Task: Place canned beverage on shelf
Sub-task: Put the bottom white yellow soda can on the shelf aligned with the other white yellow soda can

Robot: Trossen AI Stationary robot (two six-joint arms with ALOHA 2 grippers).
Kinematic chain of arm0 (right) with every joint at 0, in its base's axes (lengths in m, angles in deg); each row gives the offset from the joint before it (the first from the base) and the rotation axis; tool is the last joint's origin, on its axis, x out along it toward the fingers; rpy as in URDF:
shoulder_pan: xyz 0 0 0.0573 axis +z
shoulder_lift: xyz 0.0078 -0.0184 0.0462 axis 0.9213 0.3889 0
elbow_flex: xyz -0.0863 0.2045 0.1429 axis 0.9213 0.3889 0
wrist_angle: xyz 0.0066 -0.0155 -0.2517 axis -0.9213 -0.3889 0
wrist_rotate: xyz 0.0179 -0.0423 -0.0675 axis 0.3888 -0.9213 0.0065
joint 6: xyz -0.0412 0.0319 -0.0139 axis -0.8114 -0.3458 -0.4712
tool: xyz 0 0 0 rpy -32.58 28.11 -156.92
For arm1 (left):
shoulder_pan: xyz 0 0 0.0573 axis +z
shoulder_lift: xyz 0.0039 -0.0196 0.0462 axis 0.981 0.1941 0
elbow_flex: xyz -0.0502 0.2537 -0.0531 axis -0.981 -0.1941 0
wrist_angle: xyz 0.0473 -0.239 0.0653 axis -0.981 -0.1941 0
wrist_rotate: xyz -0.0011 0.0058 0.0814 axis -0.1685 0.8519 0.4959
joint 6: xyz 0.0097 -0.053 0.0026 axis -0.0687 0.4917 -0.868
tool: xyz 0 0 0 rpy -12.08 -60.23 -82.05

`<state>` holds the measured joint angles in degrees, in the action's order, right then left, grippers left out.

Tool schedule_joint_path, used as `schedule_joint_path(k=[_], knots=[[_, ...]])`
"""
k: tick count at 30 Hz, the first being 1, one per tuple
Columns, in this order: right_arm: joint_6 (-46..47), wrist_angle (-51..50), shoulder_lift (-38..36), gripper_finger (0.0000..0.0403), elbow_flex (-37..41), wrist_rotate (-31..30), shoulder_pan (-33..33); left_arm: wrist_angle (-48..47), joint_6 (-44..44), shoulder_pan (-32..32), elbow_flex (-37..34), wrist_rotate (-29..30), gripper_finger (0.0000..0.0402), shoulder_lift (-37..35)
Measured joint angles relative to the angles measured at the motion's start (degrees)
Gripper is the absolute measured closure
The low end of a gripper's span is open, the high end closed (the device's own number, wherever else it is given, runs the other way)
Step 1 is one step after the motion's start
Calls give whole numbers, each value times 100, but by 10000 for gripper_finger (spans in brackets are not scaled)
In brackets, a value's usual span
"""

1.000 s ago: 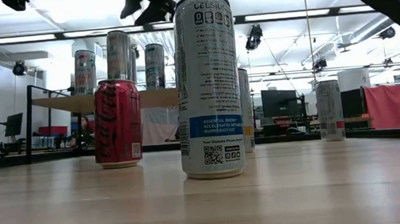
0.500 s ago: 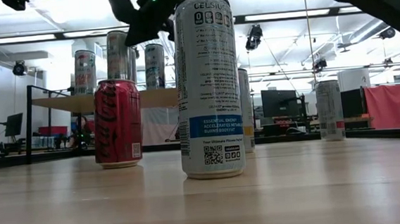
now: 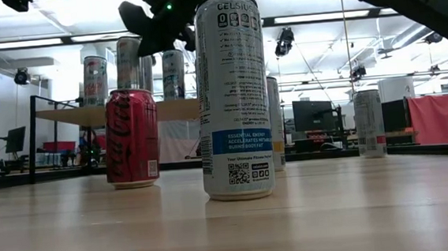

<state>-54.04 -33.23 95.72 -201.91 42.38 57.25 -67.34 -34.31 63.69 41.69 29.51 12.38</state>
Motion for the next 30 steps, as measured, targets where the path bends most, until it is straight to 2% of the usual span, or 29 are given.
schedule_joint_path(k=[16, 23, 25, 30], knots=[[-256, 178, -2, 394, 4, 1, -55, 27, -20, -1, 0, 0, 83, 23], [-359, -363, -402, 394, -13, 22, 46, -7, 9, 0, -3, 26, 83, 516], [-474, -577, -590, 394, -20, 20, 104, 2, 51, -1, 5, 217, 84, 810], [-692, -1296, -1071, 394, -22, 24, 234, 12, 275, -1, 74, 1238, 94, 1648]])
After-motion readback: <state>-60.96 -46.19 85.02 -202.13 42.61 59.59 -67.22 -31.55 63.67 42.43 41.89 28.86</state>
